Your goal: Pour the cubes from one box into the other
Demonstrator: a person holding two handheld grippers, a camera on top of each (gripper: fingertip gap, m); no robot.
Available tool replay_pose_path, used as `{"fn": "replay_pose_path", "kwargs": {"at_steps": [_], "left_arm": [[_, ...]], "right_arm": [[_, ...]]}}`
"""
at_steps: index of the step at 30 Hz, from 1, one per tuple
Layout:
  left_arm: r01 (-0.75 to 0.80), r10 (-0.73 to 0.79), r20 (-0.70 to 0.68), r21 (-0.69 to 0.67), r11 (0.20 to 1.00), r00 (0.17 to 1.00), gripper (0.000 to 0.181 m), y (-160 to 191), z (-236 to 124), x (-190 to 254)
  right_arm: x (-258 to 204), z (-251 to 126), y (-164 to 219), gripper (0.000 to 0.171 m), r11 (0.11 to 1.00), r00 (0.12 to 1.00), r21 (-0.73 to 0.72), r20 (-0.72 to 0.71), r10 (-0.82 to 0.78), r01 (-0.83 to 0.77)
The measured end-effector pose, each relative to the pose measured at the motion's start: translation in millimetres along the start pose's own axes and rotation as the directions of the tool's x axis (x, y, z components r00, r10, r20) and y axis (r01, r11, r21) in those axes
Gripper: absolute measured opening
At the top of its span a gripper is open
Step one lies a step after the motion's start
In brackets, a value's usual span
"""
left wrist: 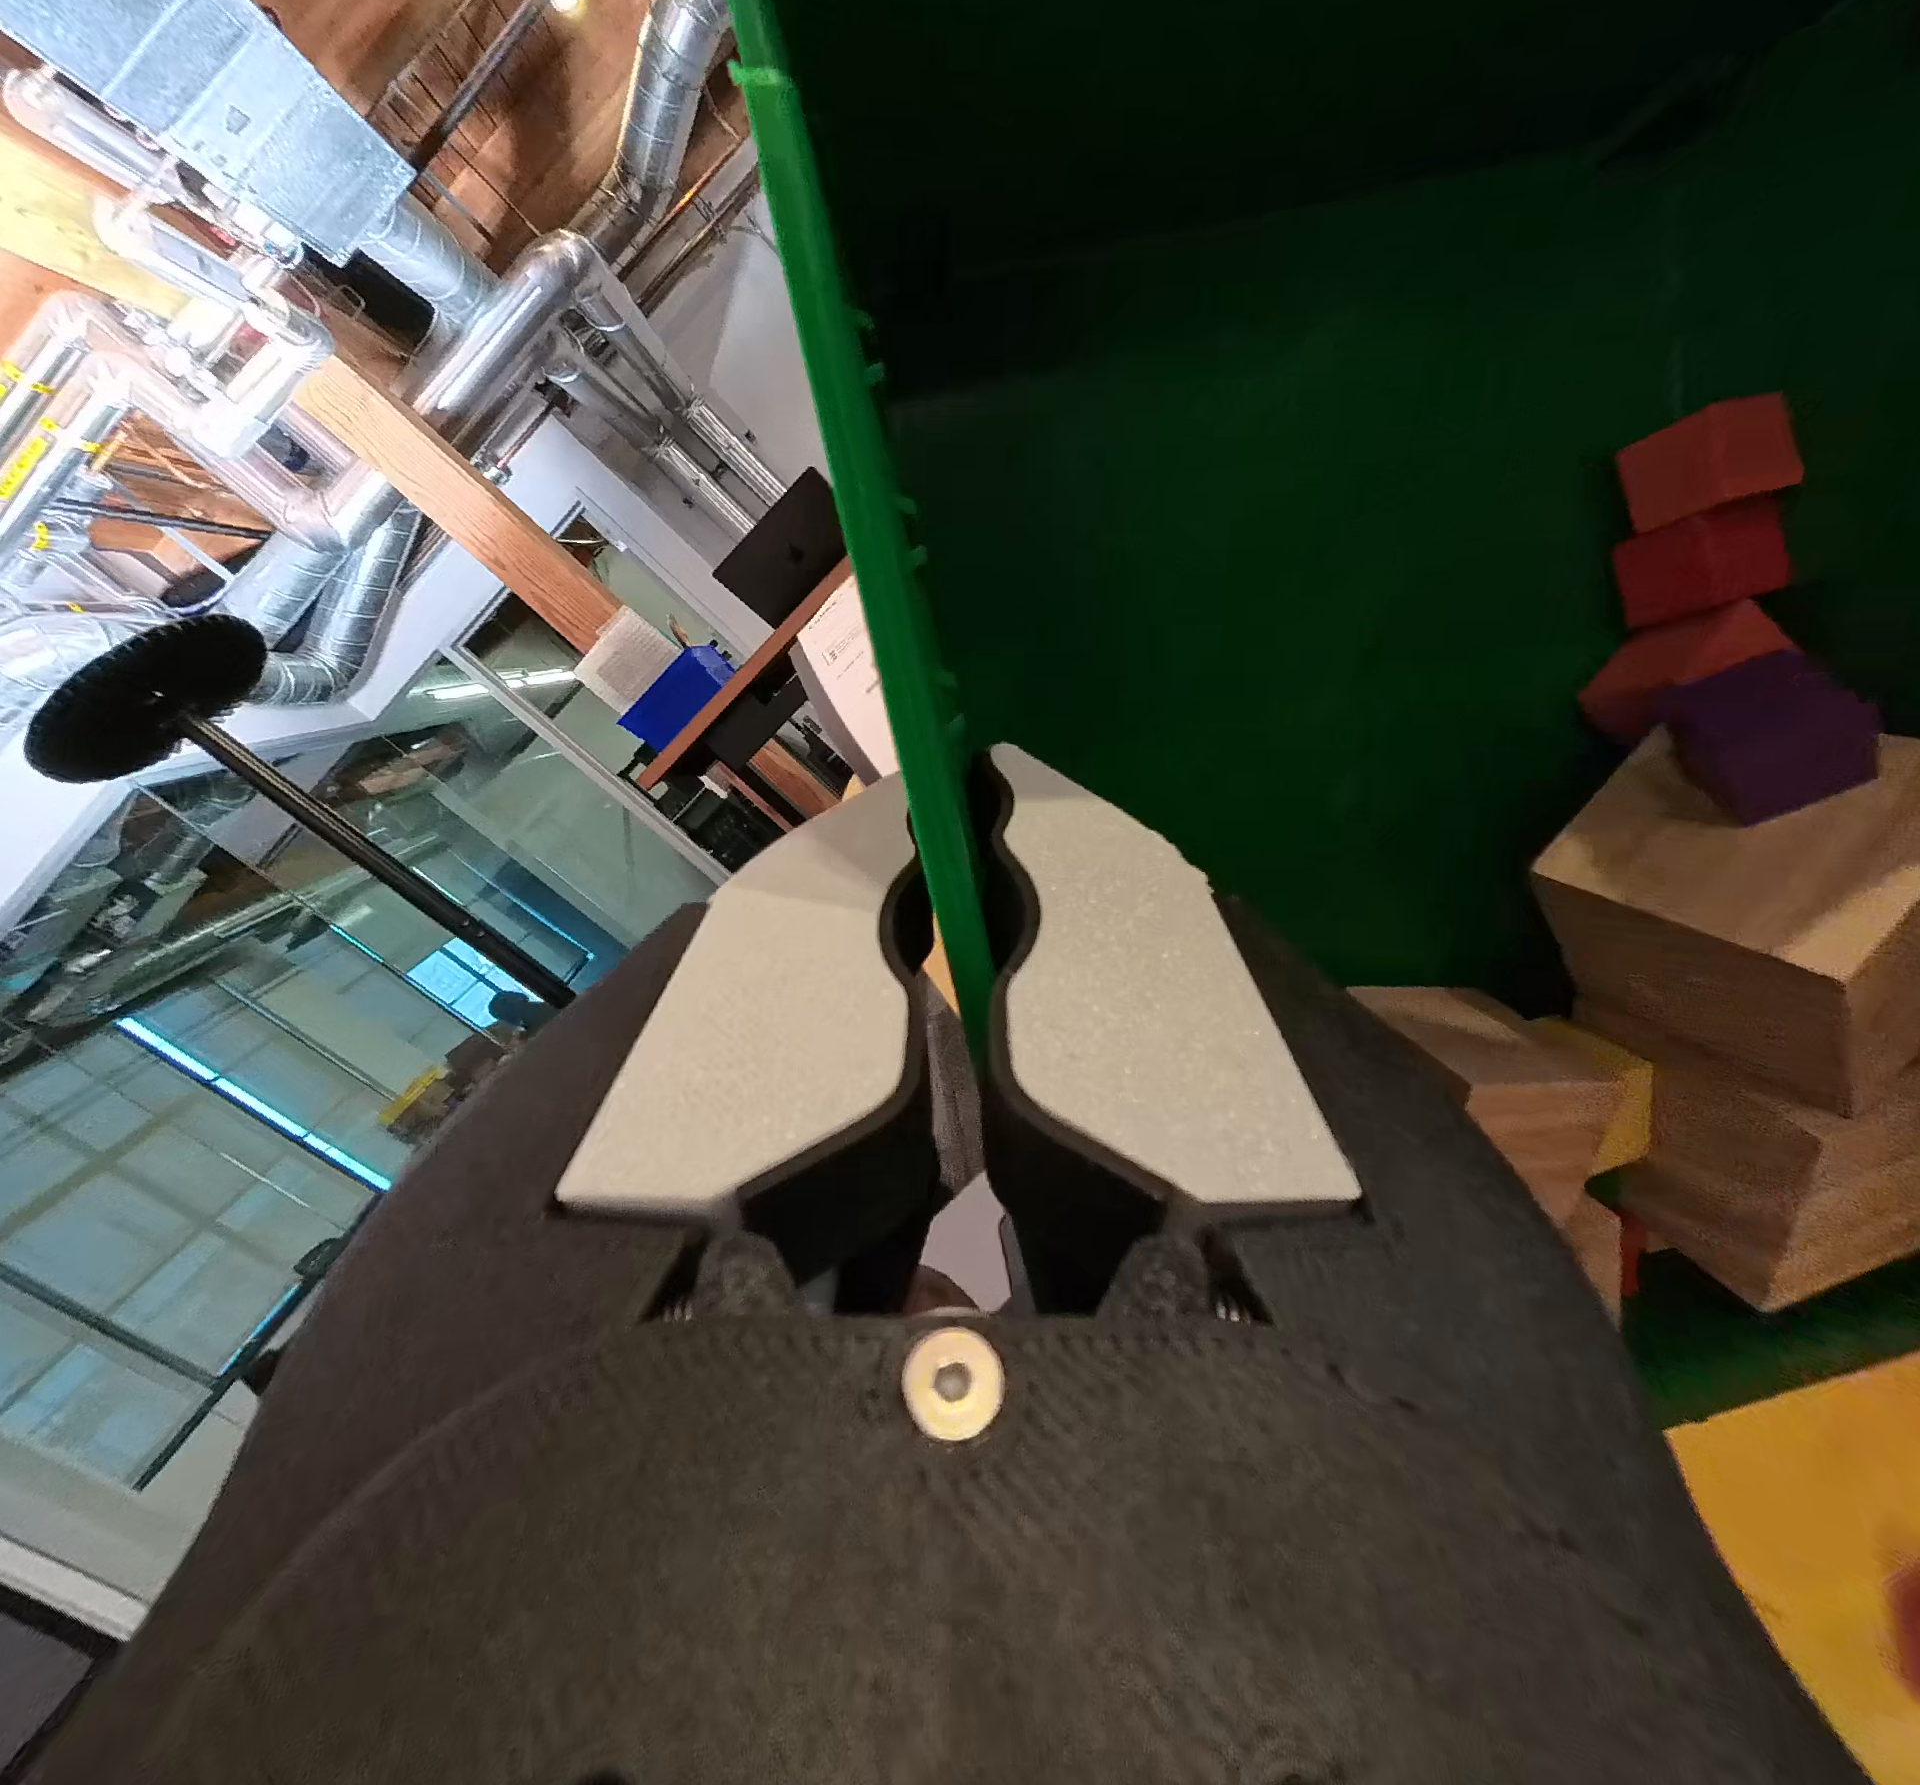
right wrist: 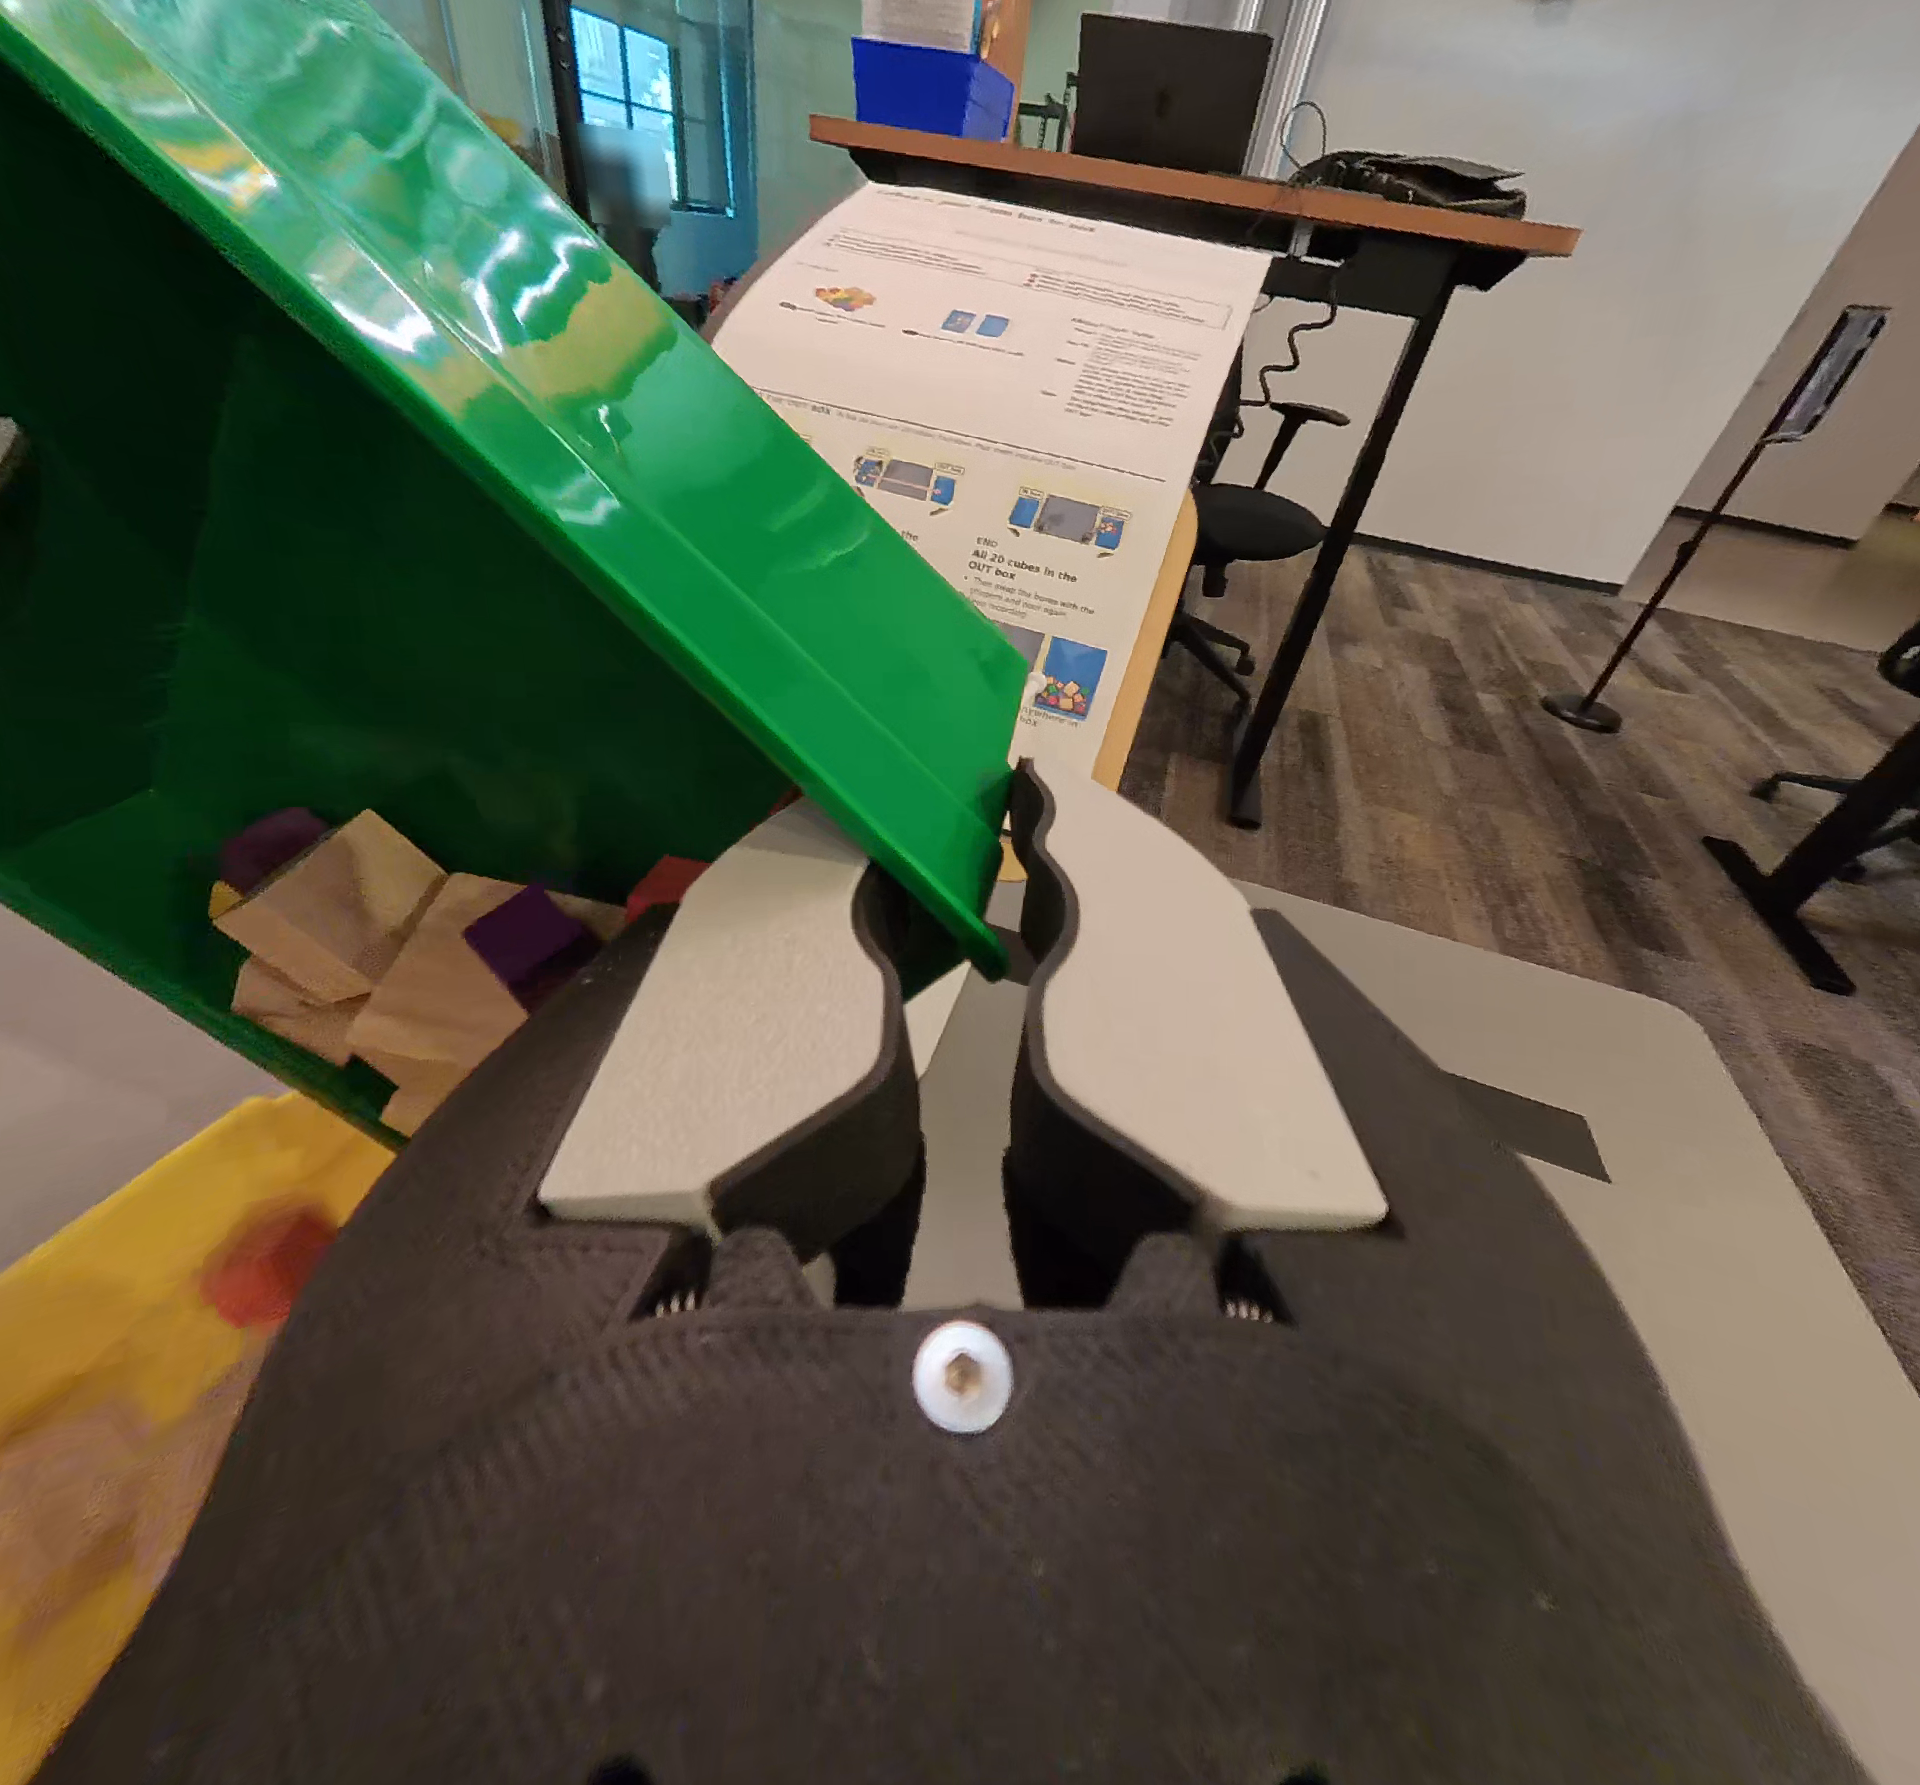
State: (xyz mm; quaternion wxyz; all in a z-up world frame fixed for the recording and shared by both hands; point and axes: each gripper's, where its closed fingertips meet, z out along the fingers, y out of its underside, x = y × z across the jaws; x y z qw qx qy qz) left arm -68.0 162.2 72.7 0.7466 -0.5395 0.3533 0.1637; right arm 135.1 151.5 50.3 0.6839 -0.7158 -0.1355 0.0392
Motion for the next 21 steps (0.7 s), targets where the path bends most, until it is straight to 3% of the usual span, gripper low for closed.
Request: {"fn": "replay_pose_path", "kwargs": {"at_steps": [21], "left_arm": [[0.019, -0.020, 0.022, 0.024, 1.000, 1.000, 0.004, -0.1, -6.2, -0.4]], "right_arm": [[-2.7, -3.6, -5.6, 0.013, 1.000, 1.000, 0.022, 0.012, -0.008, 0.008]]}}
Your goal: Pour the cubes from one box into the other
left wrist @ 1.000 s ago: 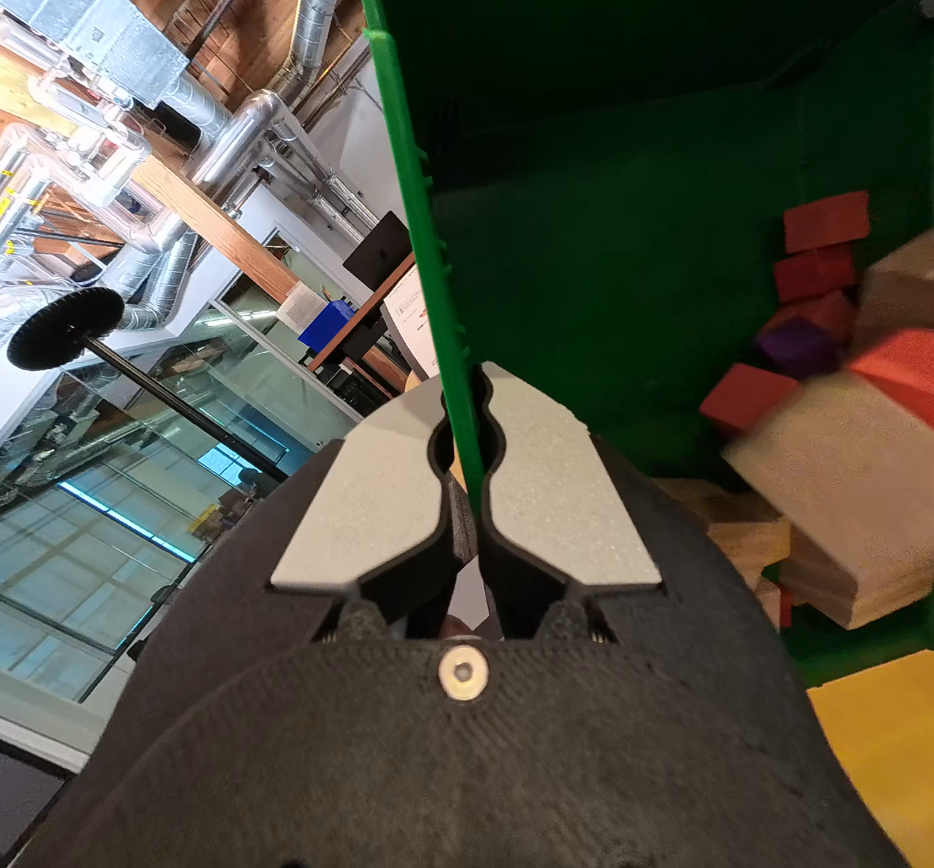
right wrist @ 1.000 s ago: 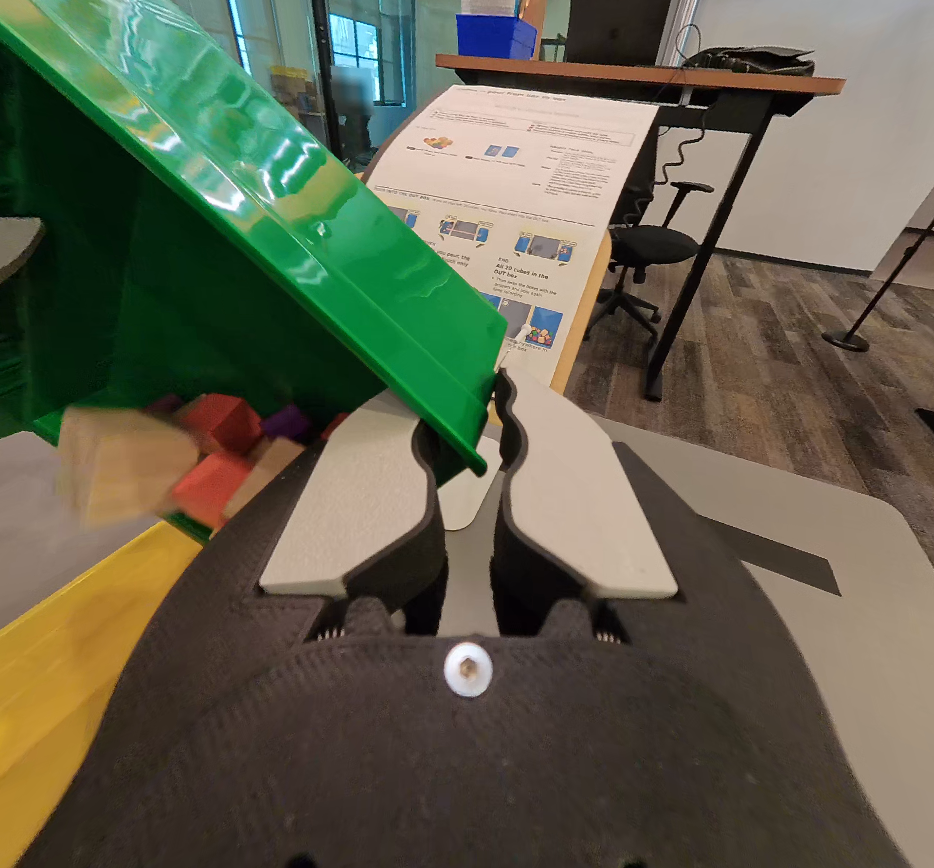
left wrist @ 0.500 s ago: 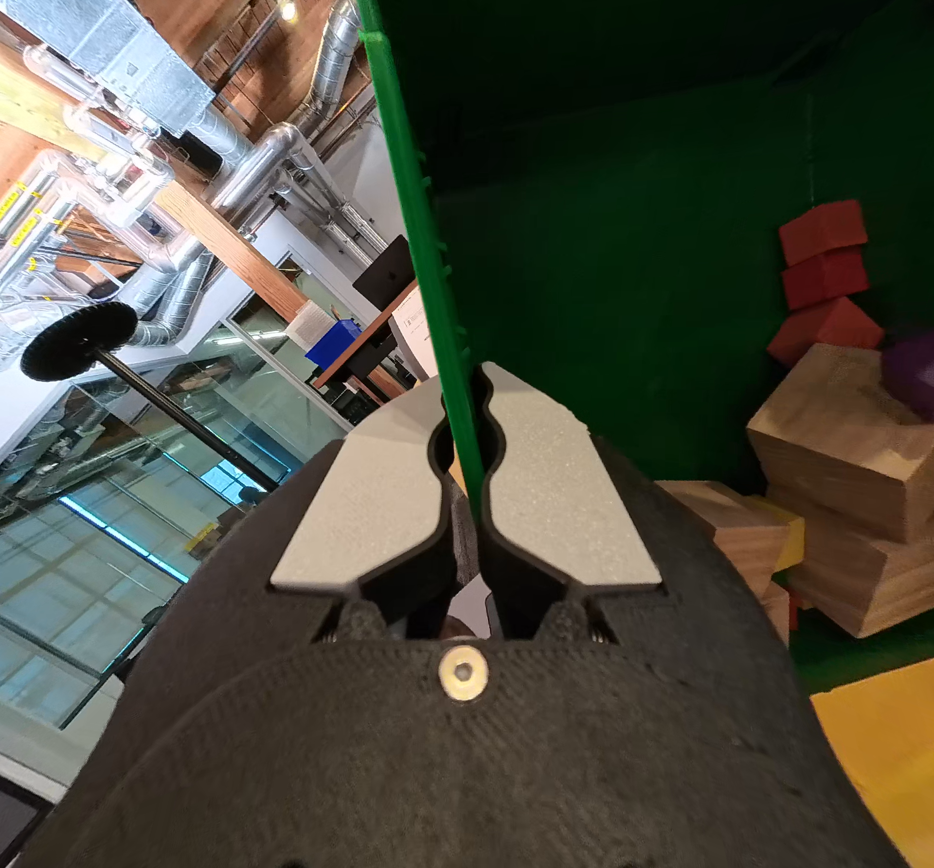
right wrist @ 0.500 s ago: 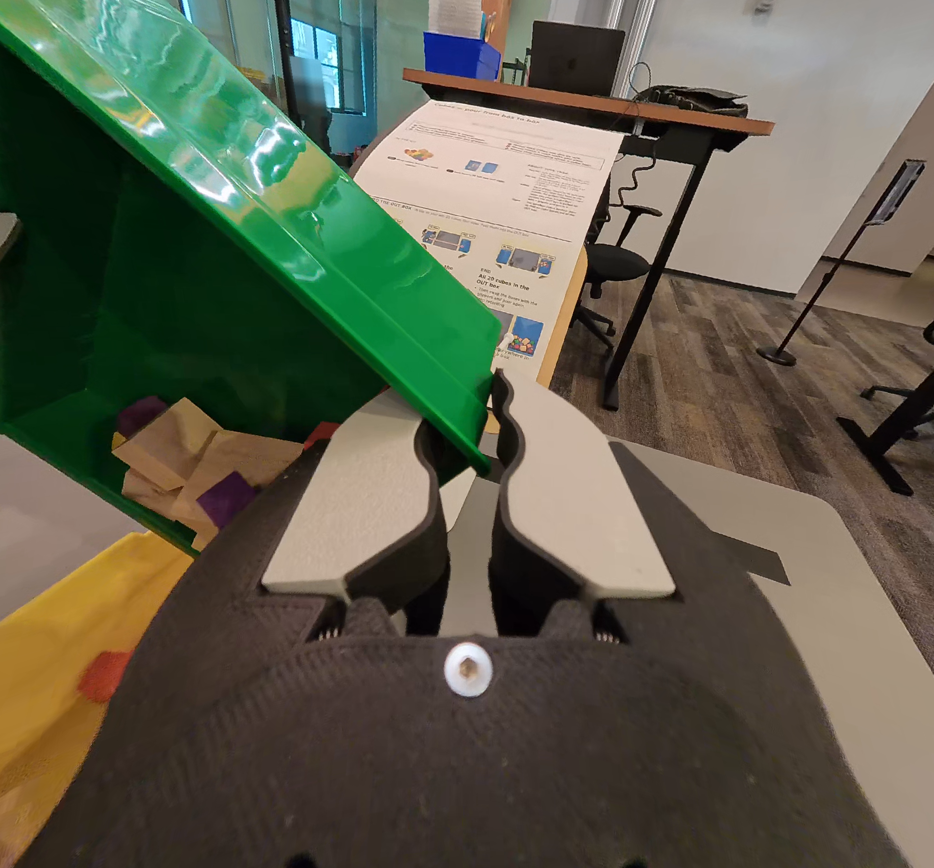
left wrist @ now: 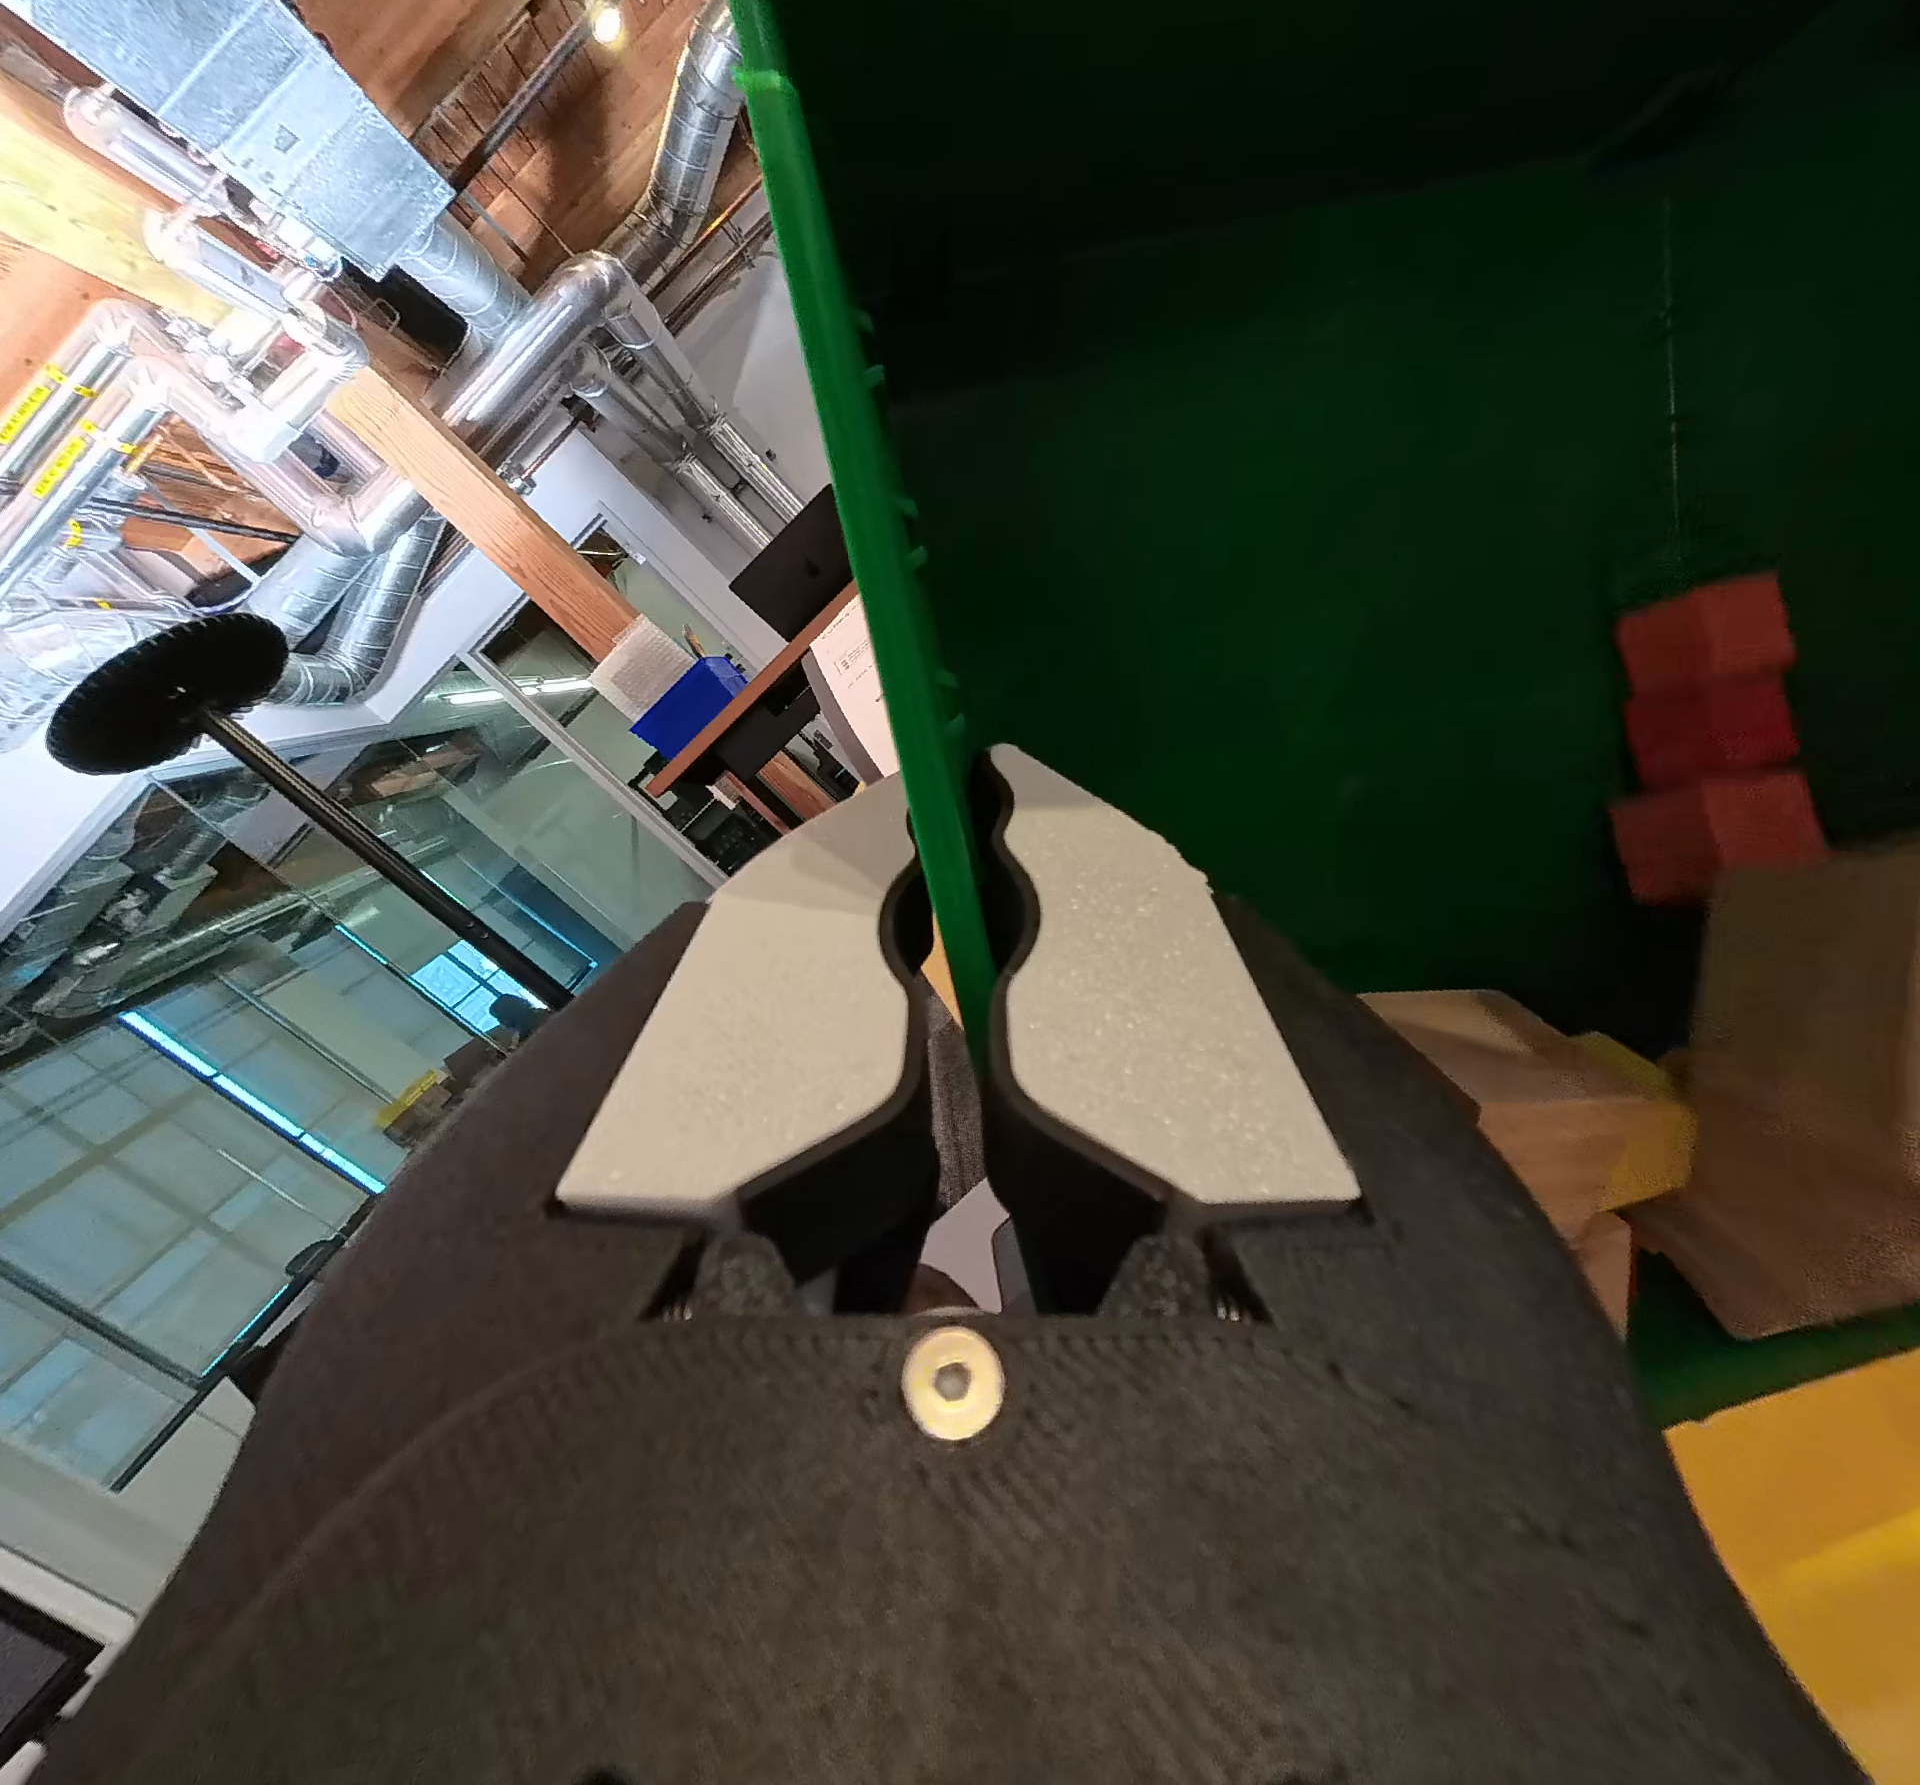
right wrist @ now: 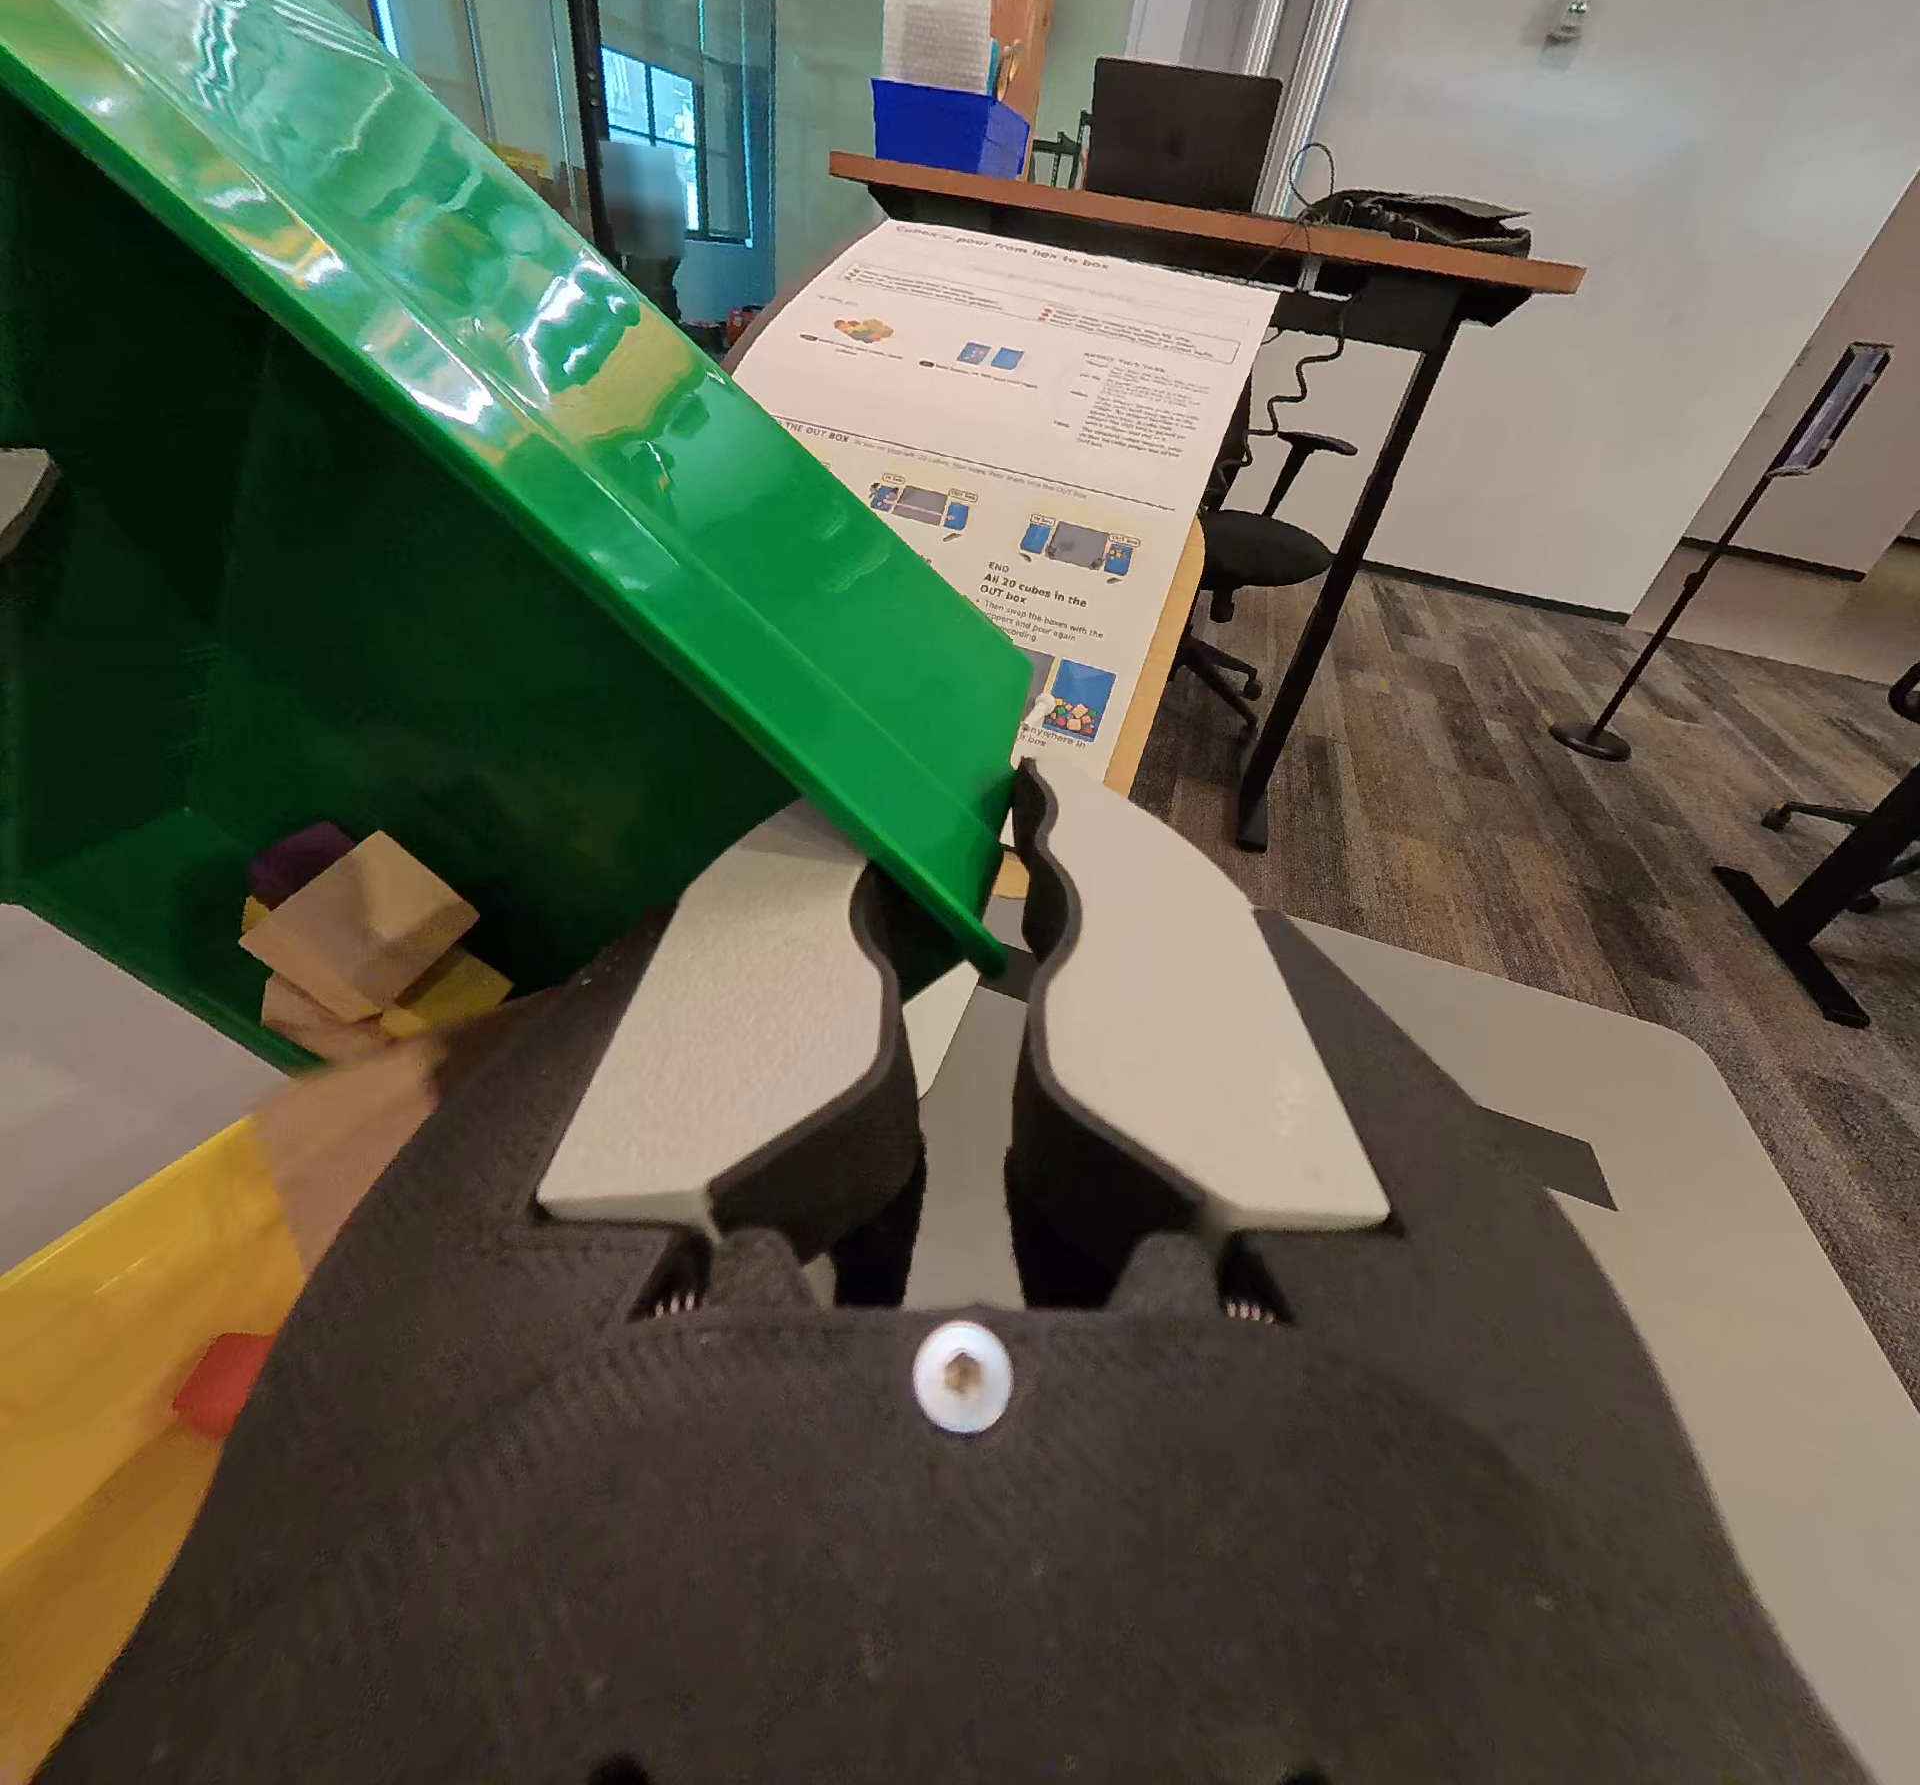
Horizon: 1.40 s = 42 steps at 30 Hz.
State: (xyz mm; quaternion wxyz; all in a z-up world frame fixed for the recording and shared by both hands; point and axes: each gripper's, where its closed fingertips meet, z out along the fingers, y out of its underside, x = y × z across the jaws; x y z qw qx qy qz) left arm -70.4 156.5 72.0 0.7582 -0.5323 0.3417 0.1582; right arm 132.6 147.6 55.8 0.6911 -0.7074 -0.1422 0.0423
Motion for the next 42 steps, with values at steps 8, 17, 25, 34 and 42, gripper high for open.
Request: {"fn": "replay_pose_path", "kwargs": {"at_steps": [8, 17, 25, 34, 42], "left_arm": [[0.003, -0.003, 0.005, 0.003, 1.000, 1.000, 0.003, 1, -1, 0], [0.012, -0.013, 0.017, 0.021, 1.000, 1.000, 0.003, 1, -6, -3], [0.049, -0.053, 0.050, 0.078, 0.996, 0.997, 0.003, -8, -15, -15], [0.058, -0.064, 0.066, 0.095, 0.994, 0.996, 0.003, -5, -18, -14], [0.061, -0.069, 0.076, 0.106, 0.993, 0.995, 0.003, -7, -19, -14]], "right_arm": [[0, 0, 0, 0.013, 1.000, 1.000, 0.002, -0.003, -0.009, 0.009], [-5, -3, -6, 0.013, 0.999, 1.000, 0.023, -0.001, -0.029, 0.029], [-12, -15, -29, 0.014, 0.994, 0.997, 0.076, -0.018, -0.072, 0.074], [-15, -16, -29, 0.014, 0.992, 0.996, 0.086, -0.017, -0.091, 0.092], [-14, -18, -33, 0.014, 0.990, 0.995, 0.099, -0.018, -0.095, 0.096]]}}
